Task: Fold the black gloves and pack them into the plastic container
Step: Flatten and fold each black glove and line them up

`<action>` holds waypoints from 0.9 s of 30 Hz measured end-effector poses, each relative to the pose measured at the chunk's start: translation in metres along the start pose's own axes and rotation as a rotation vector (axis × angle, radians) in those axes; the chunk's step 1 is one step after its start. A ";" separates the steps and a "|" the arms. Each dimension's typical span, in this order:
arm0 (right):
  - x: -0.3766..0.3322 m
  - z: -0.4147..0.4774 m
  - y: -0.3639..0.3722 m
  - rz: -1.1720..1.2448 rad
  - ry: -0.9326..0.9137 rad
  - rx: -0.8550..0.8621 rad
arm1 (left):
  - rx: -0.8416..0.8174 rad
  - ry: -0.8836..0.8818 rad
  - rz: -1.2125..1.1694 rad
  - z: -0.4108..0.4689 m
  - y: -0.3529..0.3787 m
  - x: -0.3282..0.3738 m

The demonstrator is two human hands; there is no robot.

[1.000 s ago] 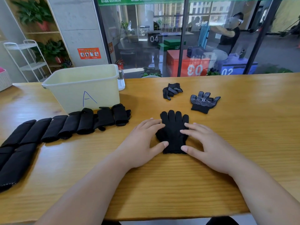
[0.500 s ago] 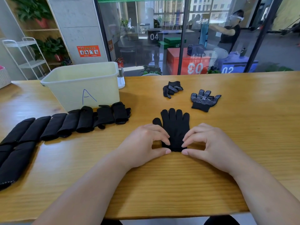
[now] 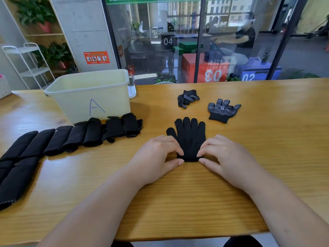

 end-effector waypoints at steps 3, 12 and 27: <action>0.000 0.003 0.004 -0.032 0.008 -0.025 | 0.011 -0.011 0.001 0.000 -0.001 -0.001; 0.000 0.004 0.002 -0.080 0.071 -0.010 | 0.052 -0.023 0.023 0.000 -0.002 0.000; 0.006 -0.004 0.002 0.159 0.138 0.021 | 0.102 -0.101 -0.046 -0.002 -0.004 0.001</action>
Point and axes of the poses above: each hand's wrist, its own z-axis towards the middle knuckle, its own y-axis out of the palm, x = y × z, the point moved 6 cm from there along z, towards the middle knuckle, and after that the axes turned 12 degrees about -y, right-handed, at the moved point
